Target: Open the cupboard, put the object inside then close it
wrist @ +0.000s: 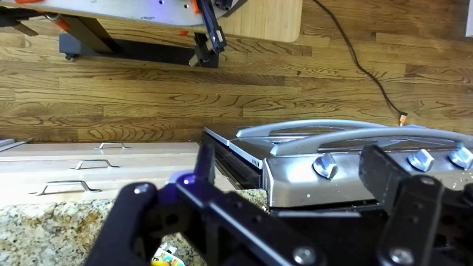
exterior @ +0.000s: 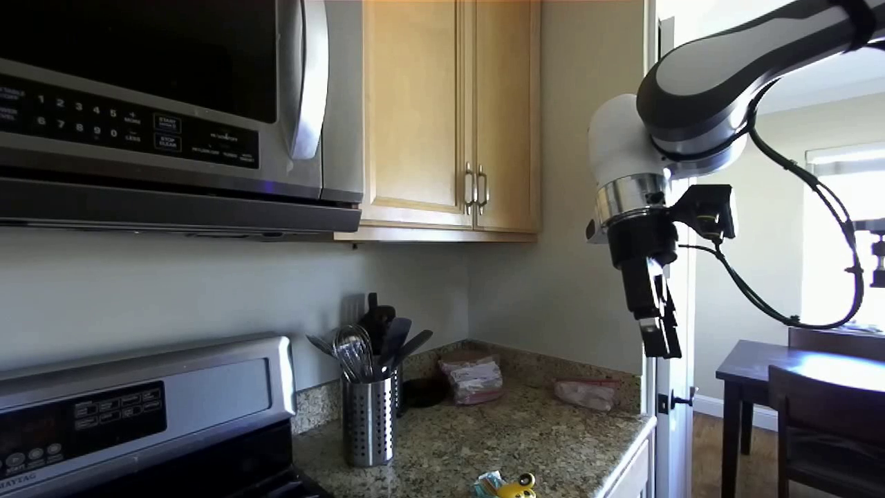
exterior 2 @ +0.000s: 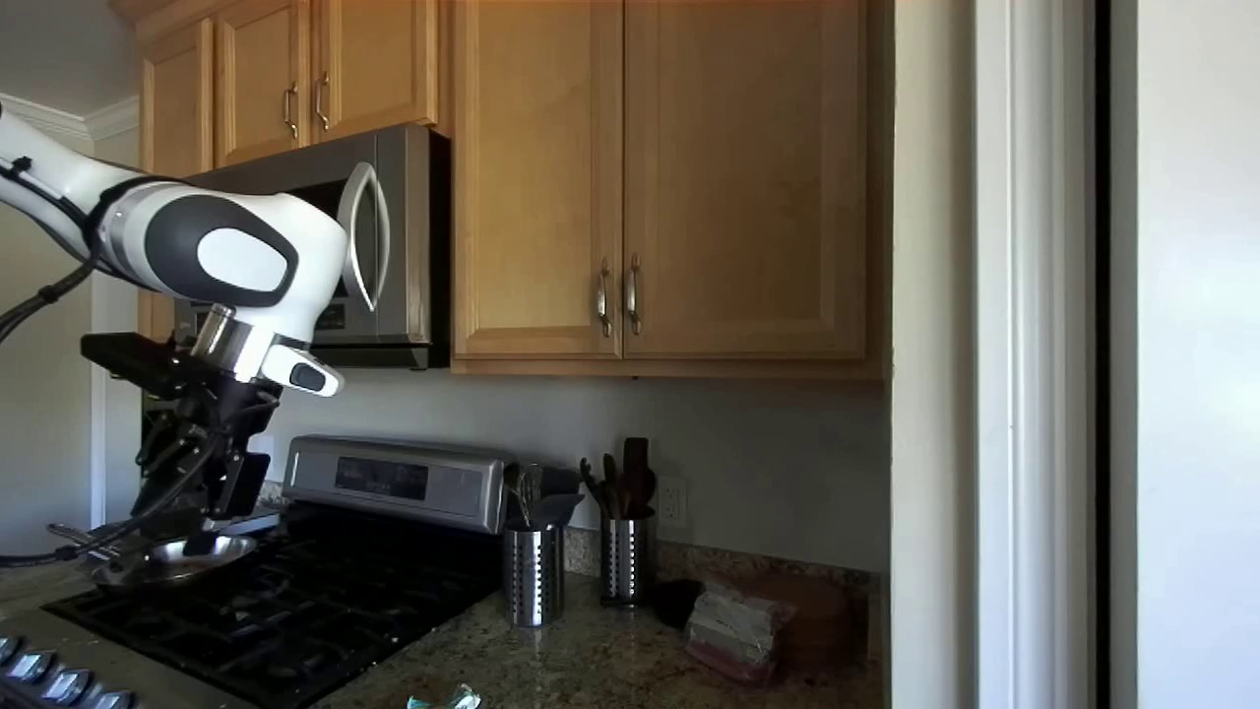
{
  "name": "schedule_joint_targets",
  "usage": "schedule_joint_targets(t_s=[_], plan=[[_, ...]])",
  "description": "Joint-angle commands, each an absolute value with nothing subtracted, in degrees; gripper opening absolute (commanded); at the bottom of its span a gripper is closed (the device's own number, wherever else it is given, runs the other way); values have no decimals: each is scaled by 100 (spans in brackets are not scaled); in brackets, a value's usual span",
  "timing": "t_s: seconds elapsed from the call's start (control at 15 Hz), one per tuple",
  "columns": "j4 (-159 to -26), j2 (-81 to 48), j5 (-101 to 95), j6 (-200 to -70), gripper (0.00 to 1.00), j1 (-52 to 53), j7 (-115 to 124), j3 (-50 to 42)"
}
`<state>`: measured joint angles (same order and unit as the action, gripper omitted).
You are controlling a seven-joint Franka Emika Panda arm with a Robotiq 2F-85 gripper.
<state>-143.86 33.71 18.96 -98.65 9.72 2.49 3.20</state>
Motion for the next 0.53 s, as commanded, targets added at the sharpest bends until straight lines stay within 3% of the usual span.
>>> schedule_joint_targets(t_s=[0.0, 0.47], plan=[[-14339, 3021, 1925, -10255, 100, 853, 170, 481], [-14025, 1556, 1753, -11997, 100, 864, -115, 532]])
